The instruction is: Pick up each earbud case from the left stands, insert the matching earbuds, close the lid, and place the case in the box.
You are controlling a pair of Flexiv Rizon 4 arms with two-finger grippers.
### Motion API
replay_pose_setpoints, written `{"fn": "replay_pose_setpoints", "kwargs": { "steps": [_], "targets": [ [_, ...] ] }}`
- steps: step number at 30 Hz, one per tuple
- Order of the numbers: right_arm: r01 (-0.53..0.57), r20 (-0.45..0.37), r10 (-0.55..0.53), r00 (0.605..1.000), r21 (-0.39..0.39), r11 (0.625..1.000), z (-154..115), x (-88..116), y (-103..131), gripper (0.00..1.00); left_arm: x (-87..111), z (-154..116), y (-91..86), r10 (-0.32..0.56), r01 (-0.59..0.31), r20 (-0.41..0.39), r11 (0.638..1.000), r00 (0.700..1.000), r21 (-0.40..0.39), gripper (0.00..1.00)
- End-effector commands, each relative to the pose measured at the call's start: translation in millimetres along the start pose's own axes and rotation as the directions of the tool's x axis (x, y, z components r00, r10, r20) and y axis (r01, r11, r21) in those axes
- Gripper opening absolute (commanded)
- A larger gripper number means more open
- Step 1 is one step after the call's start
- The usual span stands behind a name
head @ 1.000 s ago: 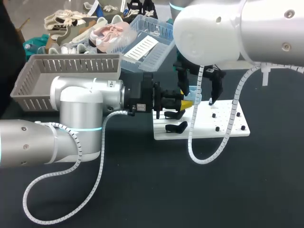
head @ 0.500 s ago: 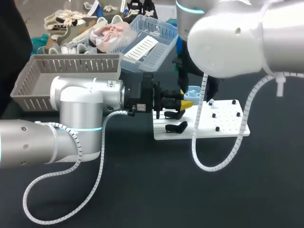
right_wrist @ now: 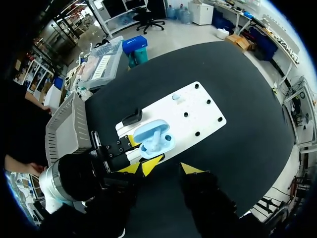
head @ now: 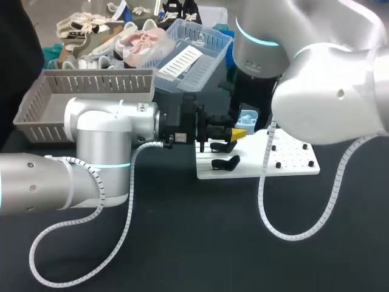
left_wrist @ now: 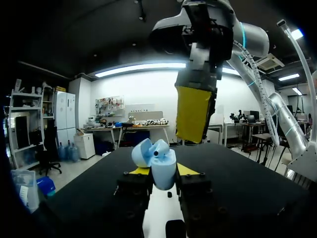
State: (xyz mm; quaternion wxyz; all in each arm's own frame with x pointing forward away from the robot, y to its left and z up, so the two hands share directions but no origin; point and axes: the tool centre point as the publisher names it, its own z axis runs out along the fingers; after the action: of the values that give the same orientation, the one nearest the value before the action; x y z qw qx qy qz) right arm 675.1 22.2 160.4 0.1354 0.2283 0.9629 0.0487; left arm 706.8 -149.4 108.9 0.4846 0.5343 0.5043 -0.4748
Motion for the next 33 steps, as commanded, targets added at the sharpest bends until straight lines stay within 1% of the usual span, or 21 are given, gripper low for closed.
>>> {"fn": "replay_pose_setpoints", "kwargs": {
  "steps": [1,7,11,16,18,21,25,33],
  "targets": [
    [0.007,0.024,-0.007,1.0,-0.008,1.0,3,1,1,0.44,0.6,0,0.1,0.001,-0.001,0.002,1.0,1.0,-0.001,0.0],
    [0.033,0.061,-0.034,0.998,0.018,0.999,7,-3,4,0.41,0.6,0,0.1,0.001,-0.001,0.002,1.0,1.0,-0.001,0.0],
    [0.04,0.069,-0.041,0.997,0.023,0.999,9,-6,6,0.4,0.6,0,0.1,0.001,-0.001,0.002,1.0,1.0,-0.001,0.0],
    [0.046,0.07,-0.048,0.996,0.03,0.998,11,-10,8,0.38,0.6,0,0.1,0.001,-0.001,0.002,1.0,1.0,-0.001,0.0],
    [0.048,0.07,-0.05,0.996,0.032,0.998,12,-11,8,0.35,0.6,0,0.1,0.001,-0.001,0.002,1.0,1.0,-0.001,0.0],
    [0.049,0.07,-0.051,0.996,0.035,0.998,13,-13,9,0.36,0.6,0,0.1,0.001,-0.001,0.002,1.0,1.0,-0.001,0.0],
    [0.051,0.069,-0.053,0.996,0.041,0.998,14,-16,11,0.35,0.6,0,0.1,0.001,-0.001,0.002,1.0,1.0,-0.001,0.0],
    [0.052,0.063,-0.055,0.997,0.049,0.997,16,-19,12,0.26,0.6,0,0.1,0.001,-0.001,0.002,1.0,1.0,-0.001,0.0]
  ]
}}
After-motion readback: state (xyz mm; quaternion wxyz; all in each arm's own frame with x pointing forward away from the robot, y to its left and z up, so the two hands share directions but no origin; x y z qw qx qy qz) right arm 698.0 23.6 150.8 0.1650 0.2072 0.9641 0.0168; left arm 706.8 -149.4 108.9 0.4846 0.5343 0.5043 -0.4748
